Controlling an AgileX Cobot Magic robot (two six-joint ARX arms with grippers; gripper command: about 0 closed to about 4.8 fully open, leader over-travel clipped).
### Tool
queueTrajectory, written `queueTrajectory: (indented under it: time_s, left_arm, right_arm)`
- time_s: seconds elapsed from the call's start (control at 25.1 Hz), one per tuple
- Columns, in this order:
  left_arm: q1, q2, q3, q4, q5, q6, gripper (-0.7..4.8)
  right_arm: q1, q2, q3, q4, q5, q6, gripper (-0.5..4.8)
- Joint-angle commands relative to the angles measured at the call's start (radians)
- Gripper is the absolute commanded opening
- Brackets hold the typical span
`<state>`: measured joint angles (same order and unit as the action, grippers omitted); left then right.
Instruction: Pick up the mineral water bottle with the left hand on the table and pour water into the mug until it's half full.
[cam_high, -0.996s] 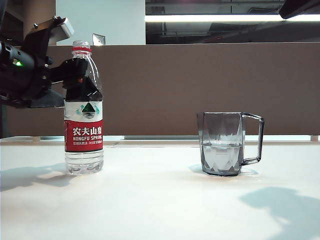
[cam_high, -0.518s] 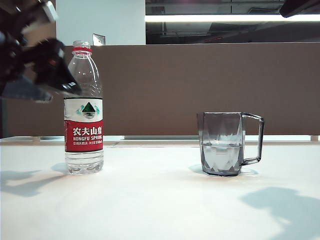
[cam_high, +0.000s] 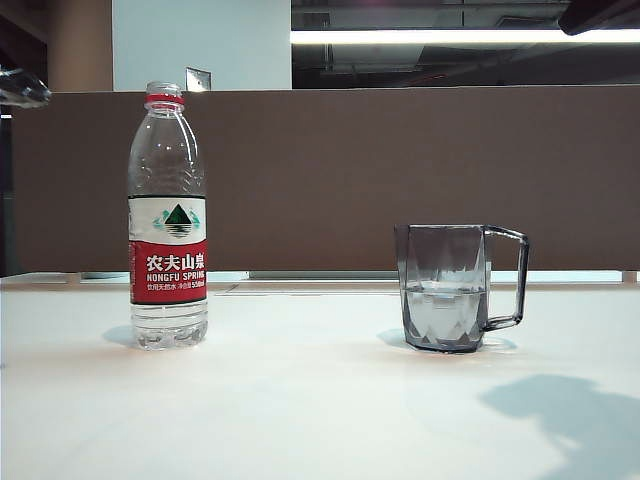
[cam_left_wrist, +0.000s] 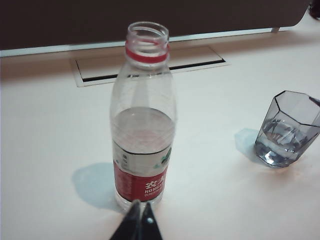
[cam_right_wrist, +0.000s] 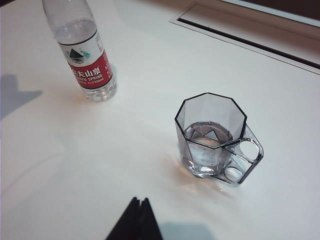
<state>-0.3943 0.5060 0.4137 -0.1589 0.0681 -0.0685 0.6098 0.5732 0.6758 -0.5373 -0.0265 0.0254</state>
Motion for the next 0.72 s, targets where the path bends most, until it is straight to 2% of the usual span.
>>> queueTrajectory:
  time_s: [0.04, 0.16, 0.28, 0.4, 0.56, 0.72]
  left_arm:
    - [0.001, -0.063, -0.023, -0.024, 0.003, -0.005, -0.06]
    - [0.001, -0.105, -0.059, -0.009, 0.003, -0.018, -0.06]
    - [0.005, -0.166, -0.131, 0.085, 0.003, -0.018, -0.06]
    - [0.042, -0.203, -0.162, 0.101, 0.003, -0.017, -0.06]
    - [0.138, -0.260, -0.194, 0.106, 0.003, -0.018, -0.06]
    - [0.283, -0.353, -0.259, 0.127, 0.003, -0.019, -0.06]
  right_arm:
    - [0.000, -0.003, 0.005, 0.018, 0.002, -0.003, -0.08]
    - [0.000, -0.003, 0.005, 0.018, 0.002, -0.003, -0.08]
    - [0.000, -0.003, 0.005, 0.018, 0.002, -0.003, -0.08]
    - [0.000, -0.003, 0.005, 0.018, 0.002, -0.003, -0.08]
    - [0.000, -0.003, 0.005, 0.018, 0.002, -0.003, -0.08]
    - [0.000, -0.003, 0.005, 0.018, 0.002, -0.003, -0.08]
